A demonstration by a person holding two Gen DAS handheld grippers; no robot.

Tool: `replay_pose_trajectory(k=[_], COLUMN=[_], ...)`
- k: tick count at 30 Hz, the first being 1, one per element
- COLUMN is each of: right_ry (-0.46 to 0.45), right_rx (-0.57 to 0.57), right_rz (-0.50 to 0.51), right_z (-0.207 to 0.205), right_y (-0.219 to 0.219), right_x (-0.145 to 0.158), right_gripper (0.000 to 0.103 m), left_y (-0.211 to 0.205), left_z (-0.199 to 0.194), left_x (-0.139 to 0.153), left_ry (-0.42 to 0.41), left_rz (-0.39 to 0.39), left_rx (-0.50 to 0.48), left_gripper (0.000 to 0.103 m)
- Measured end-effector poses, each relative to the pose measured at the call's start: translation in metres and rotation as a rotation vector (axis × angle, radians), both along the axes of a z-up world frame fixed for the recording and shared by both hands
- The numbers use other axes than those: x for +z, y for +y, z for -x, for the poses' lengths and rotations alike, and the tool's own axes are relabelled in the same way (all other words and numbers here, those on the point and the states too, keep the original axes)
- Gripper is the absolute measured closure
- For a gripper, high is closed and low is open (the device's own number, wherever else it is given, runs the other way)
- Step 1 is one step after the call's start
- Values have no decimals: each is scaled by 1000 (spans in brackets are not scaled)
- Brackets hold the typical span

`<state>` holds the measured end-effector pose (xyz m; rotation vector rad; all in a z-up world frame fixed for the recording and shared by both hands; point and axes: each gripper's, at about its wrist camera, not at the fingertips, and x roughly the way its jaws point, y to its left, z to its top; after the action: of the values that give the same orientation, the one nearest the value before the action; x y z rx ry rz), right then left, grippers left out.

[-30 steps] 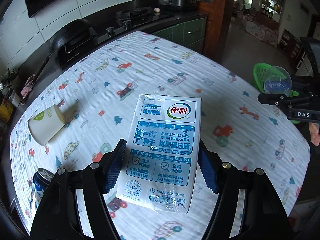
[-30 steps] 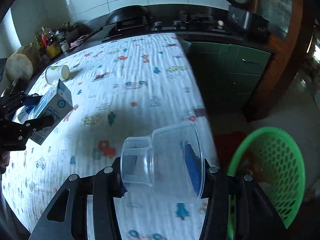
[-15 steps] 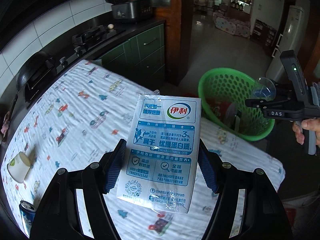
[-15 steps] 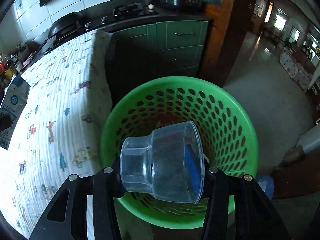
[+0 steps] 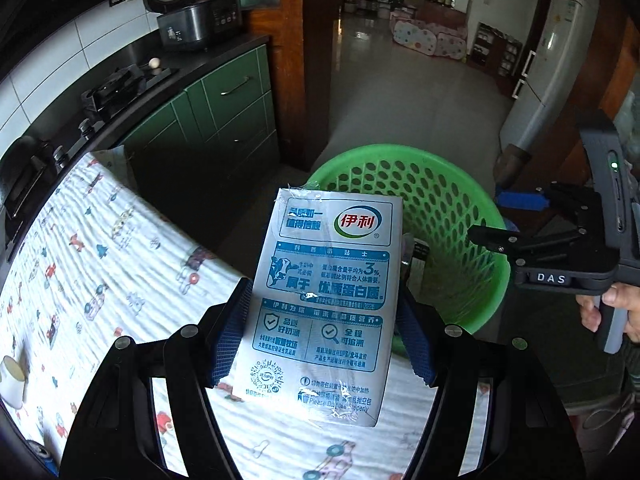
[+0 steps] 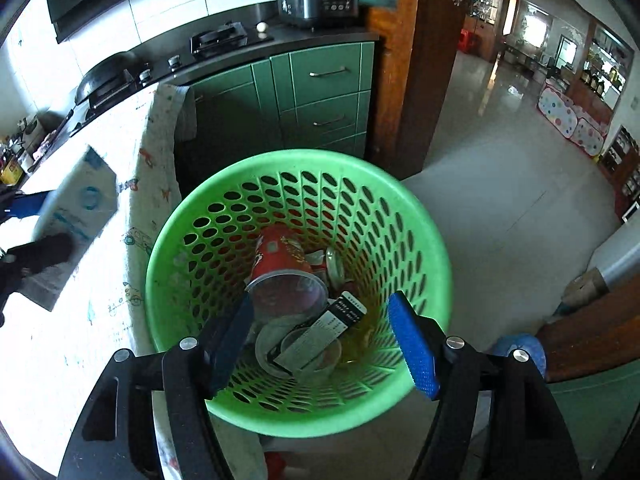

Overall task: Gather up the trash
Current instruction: 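Drop the clear cup into the basket with the right tool while the left tool drops the carton in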

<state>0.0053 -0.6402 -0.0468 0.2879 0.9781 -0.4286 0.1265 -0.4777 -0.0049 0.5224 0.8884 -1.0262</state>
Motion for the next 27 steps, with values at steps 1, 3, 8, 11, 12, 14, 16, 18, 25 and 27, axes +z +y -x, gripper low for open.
replay_pose_trajectory(k=[1,3,8,11,12,14,16,18,25,27], right_ry=[-6,-17,-36,-46,-49,-51,-53,-54,-54,-56], right_rx=[-3,-8,-22,-33,-38,-48,-56,-60,-58,-53], right_rz=[6,14,28,29,27,26,23,16,9,6], right_z=[4,9,24,34,37,40,44,47,52,50], right_y=[-2,-3,-6,-11,-13,-15,-18,-20,-20,-18], right_x=[3,8,18,21,22,23,22,21,20,20], right_gripper=[35,35,35,35,35,35,35,35,35,35], left_y=[-6,-19,-49,-65,-69,-77,-86,-89,-83,-76], left_z=[2,7,19,28,29,31,30,28,25,23], left_x=[-1,-5,-18,-24,-25,-27,-30,-34,-39,-36], left_ry=[1,9,48,51,53,62,90,115,126,114], left_rz=[1,-1,-11,-26,-25,-17,-6,5,17,18], left_rx=[-3,-8,-24,-31,-29,-25,-25,-18,3,6], left_gripper=[35,35,35,35,35,34,33,29,23,23])
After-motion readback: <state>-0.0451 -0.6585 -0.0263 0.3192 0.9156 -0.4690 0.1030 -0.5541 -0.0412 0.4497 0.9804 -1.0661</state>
